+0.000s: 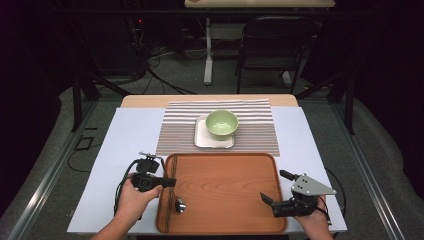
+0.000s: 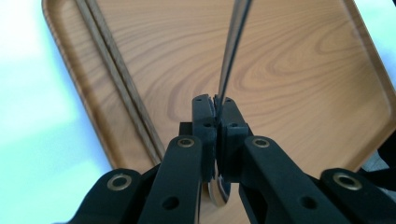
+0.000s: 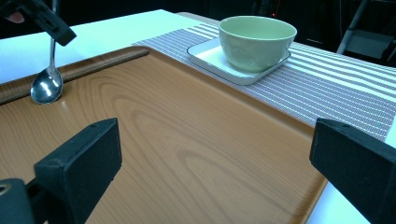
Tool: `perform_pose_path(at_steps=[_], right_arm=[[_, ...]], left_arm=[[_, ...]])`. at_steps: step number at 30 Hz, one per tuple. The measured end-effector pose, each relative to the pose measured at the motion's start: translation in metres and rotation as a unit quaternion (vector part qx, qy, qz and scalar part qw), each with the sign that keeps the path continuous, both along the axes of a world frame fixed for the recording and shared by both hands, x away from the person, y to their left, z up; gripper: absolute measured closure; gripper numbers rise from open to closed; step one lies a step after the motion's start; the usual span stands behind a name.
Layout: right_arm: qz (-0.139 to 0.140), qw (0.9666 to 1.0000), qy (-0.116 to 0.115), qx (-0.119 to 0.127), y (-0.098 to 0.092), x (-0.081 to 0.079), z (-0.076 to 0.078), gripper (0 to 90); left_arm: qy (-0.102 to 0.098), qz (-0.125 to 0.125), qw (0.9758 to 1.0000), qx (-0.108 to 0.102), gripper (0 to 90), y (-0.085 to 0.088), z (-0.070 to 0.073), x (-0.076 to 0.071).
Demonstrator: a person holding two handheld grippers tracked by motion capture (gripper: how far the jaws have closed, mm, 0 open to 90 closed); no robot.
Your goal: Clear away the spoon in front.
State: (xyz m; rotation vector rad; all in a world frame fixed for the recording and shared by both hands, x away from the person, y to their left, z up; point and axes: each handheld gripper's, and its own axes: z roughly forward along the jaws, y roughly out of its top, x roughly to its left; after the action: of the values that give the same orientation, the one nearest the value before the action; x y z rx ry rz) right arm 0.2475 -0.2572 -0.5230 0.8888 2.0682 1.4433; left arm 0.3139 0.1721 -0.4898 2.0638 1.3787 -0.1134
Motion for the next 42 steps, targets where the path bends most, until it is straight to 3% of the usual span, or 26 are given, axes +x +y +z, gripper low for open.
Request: perform_pose_path(at_steps=[10,18,21,25,42], right_arm=[[0.001,1.0,0.002,-0.002,0.001,0.0,0.0,2.0],[0.002,1.0,0.003,-0.001,0.001,0.0,0.0,2.0],[0.002,1.0,0.004,0.0,0.0,0.0,0.0,2.0],[0.002,1.0,0.004,-0.001,0.0,0.0,-0.001,2.0],[0.004,1.0,0.003,-0.004,0.001,0.0,-0.001,2.0]], left_arm=[[0.011,0.015,0.9998,-0.011,86.3,-0.008,-0.019,0.024],[0.034,0.019,0.9991,-0.019,84.3,-0.015,-0.041,0.039],[0.039,0.023,0.9987,-0.023,83.3,-0.017,-0.05,0.04],[0.044,0.03,0.9975,-0.046,83.6,-0.015,-0.056,0.041],[0.039,0.029,0.9974,-0.054,81.7,-0.008,-0.057,0.028]])
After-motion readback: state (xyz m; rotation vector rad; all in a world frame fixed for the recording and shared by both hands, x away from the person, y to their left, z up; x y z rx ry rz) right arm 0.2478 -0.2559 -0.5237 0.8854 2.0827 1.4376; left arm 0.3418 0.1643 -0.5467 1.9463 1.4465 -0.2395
